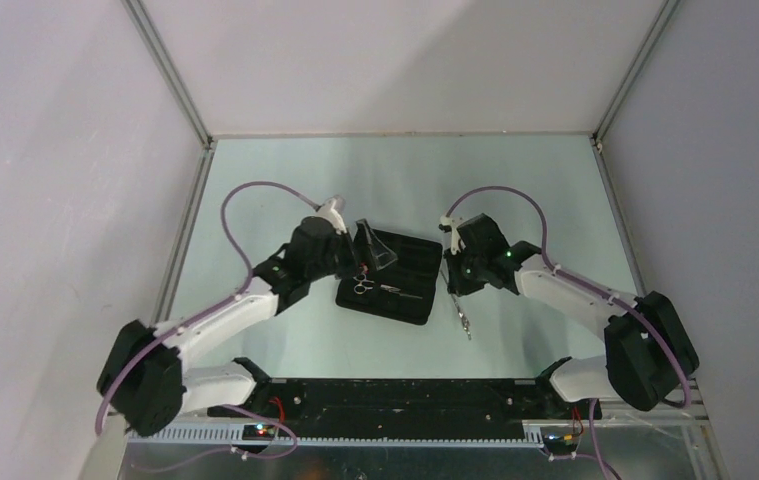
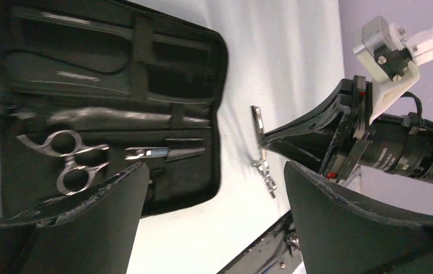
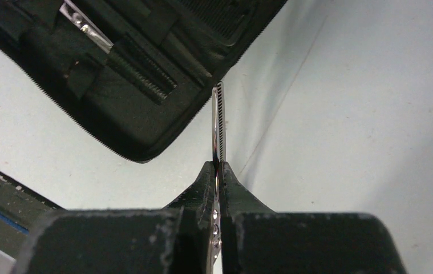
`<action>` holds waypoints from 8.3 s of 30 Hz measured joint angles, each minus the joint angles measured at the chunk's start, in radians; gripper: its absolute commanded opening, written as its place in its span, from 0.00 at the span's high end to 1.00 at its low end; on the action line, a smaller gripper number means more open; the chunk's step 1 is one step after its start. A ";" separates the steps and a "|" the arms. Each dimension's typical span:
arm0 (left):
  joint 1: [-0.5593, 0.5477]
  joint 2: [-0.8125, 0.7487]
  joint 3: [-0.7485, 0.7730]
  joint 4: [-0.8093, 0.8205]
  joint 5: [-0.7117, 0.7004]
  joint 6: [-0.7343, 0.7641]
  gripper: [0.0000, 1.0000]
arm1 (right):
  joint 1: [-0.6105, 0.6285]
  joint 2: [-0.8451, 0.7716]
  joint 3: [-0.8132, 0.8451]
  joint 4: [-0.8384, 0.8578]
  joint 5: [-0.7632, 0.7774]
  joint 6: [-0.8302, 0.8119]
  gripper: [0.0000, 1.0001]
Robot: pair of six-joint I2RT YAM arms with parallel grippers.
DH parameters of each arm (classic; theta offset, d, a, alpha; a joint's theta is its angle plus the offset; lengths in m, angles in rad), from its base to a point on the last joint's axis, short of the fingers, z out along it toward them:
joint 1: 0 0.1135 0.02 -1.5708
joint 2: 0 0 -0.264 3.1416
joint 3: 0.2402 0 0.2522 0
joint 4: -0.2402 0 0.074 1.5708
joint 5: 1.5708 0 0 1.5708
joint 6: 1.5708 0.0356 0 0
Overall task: Sort the hair-cutting tools
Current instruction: Pick up the scissors from the center of the board, then place the scissors in the hairdressing tool bag.
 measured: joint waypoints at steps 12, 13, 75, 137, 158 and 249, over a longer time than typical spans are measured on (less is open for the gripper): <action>-0.117 0.470 0.183 0.269 0.115 -0.229 0.16 | 0.011 -0.030 -0.074 0.121 -0.065 0.008 1.00; -0.122 0.499 0.197 0.278 0.122 -0.246 0.19 | 0.012 -0.030 -0.075 0.125 -0.068 0.007 1.00; 0.107 0.179 0.399 -0.471 0.147 -0.451 1.00 | 0.607 -0.204 -0.083 0.338 0.564 -0.659 0.68; 0.207 0.413 0.103 -0.433 0.041 0.091 0.75 | -0.245 0.249 -0.287 0.266 -1.012 0.009 1.00; 0.208 0.414 0.101 -0.428 0.049 0.143 0.95 | -0.177 0.436 -0.171 0.233 -1.078 0.006 0.76; 0.201 0.399 0.101 -0.432 0.027 0.188 1.00 | 0.405 0.428 0.369 -0.207 0.158 -0.542 0.45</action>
